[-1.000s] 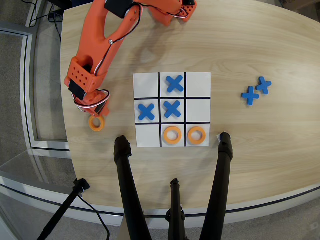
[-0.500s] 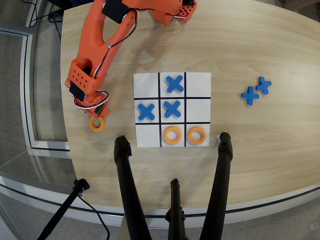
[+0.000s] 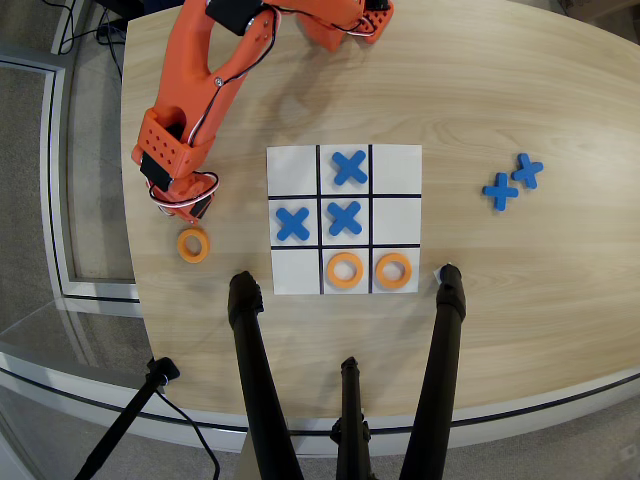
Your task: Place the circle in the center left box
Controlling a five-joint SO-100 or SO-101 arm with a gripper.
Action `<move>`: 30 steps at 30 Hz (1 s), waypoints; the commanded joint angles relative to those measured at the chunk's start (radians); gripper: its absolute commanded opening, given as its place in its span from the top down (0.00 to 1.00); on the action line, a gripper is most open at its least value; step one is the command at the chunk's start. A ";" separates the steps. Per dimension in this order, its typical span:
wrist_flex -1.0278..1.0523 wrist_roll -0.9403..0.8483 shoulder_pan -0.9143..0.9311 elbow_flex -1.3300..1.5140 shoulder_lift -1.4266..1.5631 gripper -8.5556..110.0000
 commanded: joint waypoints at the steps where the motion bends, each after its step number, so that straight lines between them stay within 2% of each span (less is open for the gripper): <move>1: 0.000 0.003 0.015 0.035 0.011 0.93; 8: 0.003 0.026 -0.003 0.130 0.121 0.93; 15: 0.011 0.110 -0.137 0.423 0.531 0.93; 18: 0.063 0.169 -0.256 0.526 0.726 0.93; 24: 0.302 0.327 -0.568 0.566 1.020 0.93; 30: 0.339 0.428 -0.882 0.531 1.046 0.93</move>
